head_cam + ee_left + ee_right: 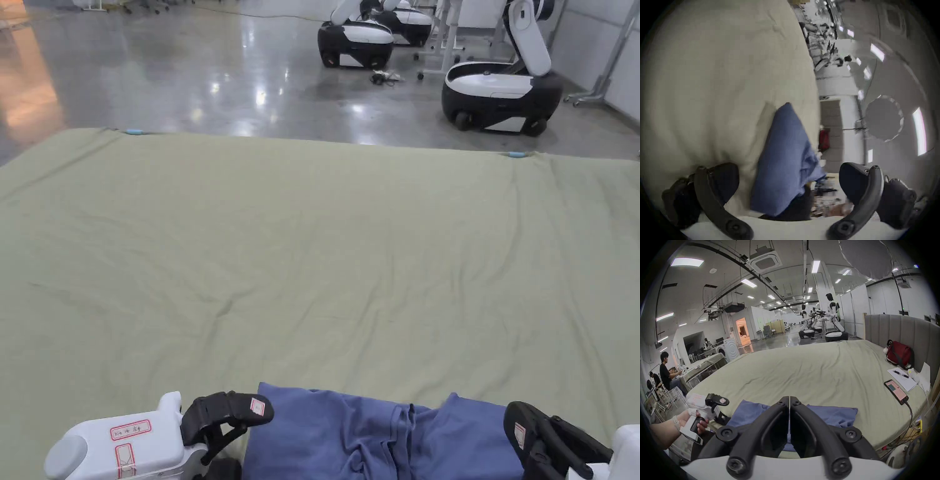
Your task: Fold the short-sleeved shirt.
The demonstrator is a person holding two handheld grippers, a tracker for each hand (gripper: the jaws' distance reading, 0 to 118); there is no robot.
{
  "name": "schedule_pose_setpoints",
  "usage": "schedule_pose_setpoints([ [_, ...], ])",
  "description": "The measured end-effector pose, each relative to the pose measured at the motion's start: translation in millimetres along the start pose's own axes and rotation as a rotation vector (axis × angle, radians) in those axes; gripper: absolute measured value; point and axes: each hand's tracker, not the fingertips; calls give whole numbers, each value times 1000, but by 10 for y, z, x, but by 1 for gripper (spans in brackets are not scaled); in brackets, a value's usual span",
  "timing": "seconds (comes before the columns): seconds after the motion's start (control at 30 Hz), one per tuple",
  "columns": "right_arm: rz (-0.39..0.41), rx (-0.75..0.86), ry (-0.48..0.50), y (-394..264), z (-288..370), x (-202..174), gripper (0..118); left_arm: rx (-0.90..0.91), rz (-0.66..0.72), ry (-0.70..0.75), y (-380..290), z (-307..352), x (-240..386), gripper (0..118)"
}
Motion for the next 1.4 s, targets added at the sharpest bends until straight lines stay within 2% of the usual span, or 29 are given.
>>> schedule_pose_setpoints([
  [0.07,16,6,-8,21,23,-24,7,-21,69,-147,21,-99,-116,116],
  [0.1,17,9,-9,31,35,-15,7,-58,73,-136,0,-174,-144,103],
  [0.13,20,11,-14,40,41,-11,7,-53,51,-108,-14,-217,-134,81],
  [0.2,24,13,-26,62,60,7,7,-55,58,-21,-78,-354,-161,17],
  [0.23,24,14,-31,73,75,19,7,-64,67,52,-124,-452,-216,14],
  [0.27,22,17,-34,81,88,32,7,-32,58,105,-166,-492,-263,14],
  [0.33,23,21,-43,99,115,50,7,15,67,36,-218,-383,-155,12],
  [0.5,25,30,-54,126,188,136,7,178,-58,191,-223,-15,149,12],
  [0.63,10,35,-51,95,210,225,7,267,-216,365,-146,362,394,11],
  [0.73,-3,34,-45,65,199,274,7,287,-406,470,-290,375,755,12],
  [0.83,-24,44,-44,39,246,338,7,268,-619,520,-579,90,1261,11],
  [0.97,-42,49,-50,-3,318,457,7,232,-876,648,-1040,-714,1764,11],
  [1.1,-75,60,-70,-58,424,631,7,114,-1145,755,-1579,-1656,1840,11],
  [1.17,-82,66,-84,-92,472,710,7,79,-1238,801,-1795,-2017,1761,11],
  [1.27,-86,67,-108,-147,498,812,7,-7,-1261,866,-1979,-2358,1574,13],
  [1.3,-92,65,-109,-157,502,847,7,-13,-1278,905,-2016,-2430,1497,20],
  [1.37,-101,71,-105,-162,523,894,7,-18,-1311,927,-2024,-2461,1401,43],
  [1.4,-99,74,-103,-158,529,906,7,-17,-1302,918,-2028,-2454,1398,47],
])
